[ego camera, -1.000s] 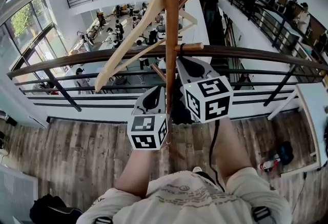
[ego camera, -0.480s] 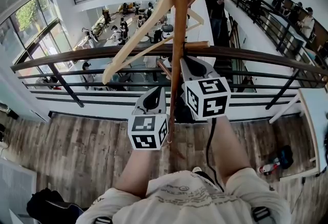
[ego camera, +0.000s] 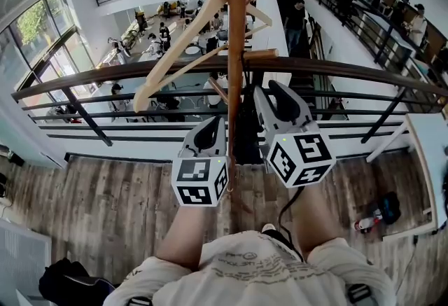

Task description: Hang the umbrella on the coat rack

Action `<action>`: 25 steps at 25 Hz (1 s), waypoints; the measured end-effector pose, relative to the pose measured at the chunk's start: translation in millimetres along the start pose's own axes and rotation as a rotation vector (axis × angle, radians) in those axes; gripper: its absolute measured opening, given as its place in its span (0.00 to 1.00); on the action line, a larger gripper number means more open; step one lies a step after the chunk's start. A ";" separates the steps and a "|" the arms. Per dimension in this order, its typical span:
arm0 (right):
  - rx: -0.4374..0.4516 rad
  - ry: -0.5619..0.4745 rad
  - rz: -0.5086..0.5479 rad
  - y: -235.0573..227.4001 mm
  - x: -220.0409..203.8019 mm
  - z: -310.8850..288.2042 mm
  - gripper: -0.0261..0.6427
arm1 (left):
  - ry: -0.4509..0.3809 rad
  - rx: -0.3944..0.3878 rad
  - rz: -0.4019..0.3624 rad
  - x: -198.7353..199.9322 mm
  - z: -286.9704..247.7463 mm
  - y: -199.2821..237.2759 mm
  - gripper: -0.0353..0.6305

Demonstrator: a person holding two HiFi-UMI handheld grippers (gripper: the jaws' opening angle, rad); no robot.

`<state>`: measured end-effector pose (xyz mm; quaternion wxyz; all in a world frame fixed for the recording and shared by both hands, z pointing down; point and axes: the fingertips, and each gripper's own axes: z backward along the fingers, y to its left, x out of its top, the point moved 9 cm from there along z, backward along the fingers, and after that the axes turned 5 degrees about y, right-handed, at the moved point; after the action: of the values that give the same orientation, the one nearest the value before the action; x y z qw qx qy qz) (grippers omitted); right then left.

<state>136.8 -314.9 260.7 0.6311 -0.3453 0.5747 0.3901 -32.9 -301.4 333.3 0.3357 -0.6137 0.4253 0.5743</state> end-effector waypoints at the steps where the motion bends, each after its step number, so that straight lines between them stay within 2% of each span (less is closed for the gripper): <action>1: -0.009 -0.008 -0.005 -0.7 -2.5 5.3 0.20 | 0.000 -0.003 -0.001 -1.2 -0.3 -1.9 0.05; 4: -0.042 -0.010 -0.001 -2.3 -13.0 21.1 0.15 | 0.003 -0.011 -0.003 -6.4 -0.8 -7.9 0.05; 6: -0.097 -0.011 0.014 -5.2 -23.3 30.6 0.04 | 0.003 -0.016 -0.004 -8.6 -0.1 -10.0 0.05; 9: -0.159 0.005 0.012 -14.0 -47.7 39.9 0.04 | -0.007 -0.014 -0.003 -9.2 1.3 -11.1 0.05; 14: -0.115 0.072 -0.061 -23.0 -78.5 45.6 0.04 | -0.010 -0.014 -0.006 -13.1 -3.4 -11.8 0.05; 20: -0.115 0.083 -0.014 -23.4 -79.2 46.5 0.04 | 0.011 -0.033 -0.016 -19.0 -8.2 -18.4 0.05; 23: -0.145 0.083 0.055 -20.9 -78.4 45.9 0.04 | 0.012 -0.036 -0.018 -18.2 -9.4 -18.7 0.05; 25: -0.133 0.084 0.047 -20.7 -76.8 45.2 0.04 | 0.011 -0.037 -0.019 -17.5 -9.5 -19.4 0.05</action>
<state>173.1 -291.8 341.4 0.5728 -0.3890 0.5814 0.4273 -10.9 -299.6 350.2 0.3275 -0.6268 0.4106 0.5755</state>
